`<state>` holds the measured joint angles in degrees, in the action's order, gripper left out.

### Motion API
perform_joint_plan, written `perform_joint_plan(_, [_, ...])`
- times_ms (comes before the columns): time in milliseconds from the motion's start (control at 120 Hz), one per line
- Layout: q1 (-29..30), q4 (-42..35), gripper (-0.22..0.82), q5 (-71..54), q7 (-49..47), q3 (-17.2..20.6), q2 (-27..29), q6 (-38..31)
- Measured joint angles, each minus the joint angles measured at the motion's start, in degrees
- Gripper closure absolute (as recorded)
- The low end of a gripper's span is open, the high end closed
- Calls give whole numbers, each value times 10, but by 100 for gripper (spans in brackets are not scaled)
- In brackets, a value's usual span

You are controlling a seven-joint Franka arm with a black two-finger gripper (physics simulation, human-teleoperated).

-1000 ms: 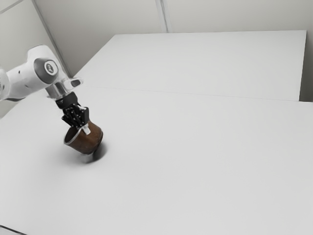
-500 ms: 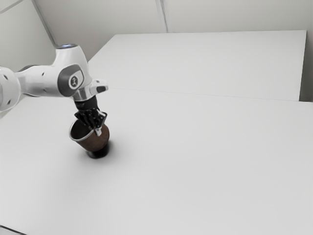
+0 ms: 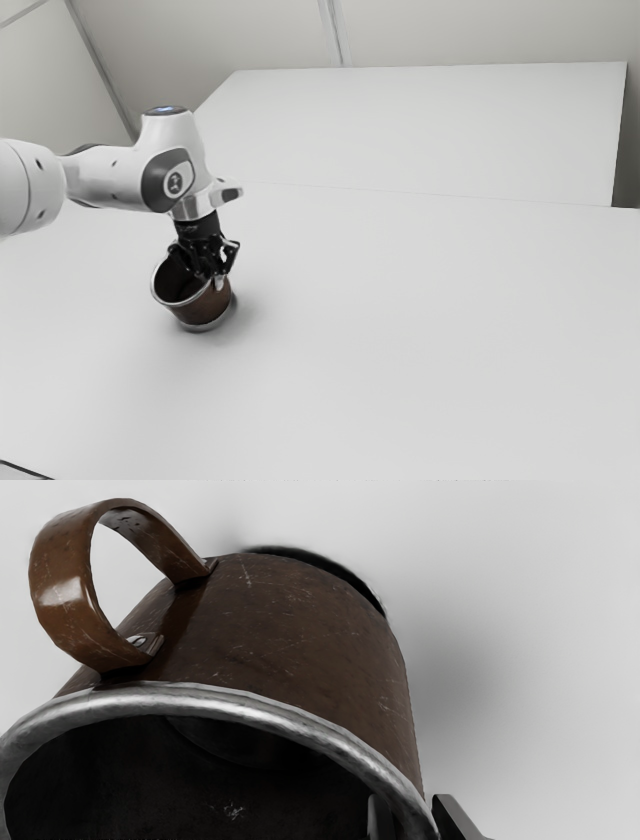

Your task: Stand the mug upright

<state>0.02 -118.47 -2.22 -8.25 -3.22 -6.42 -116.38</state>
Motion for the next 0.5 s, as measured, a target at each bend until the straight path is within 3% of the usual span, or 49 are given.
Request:
perform_joint_plan(117, [-4,1,38,6,-15,5,6,-3])
perform_joint_plan(217, [-3,1,24,5,-25,5,22,1])
perform_joint_plan(500, [-10,36,6,-8,-44,0,59,8])
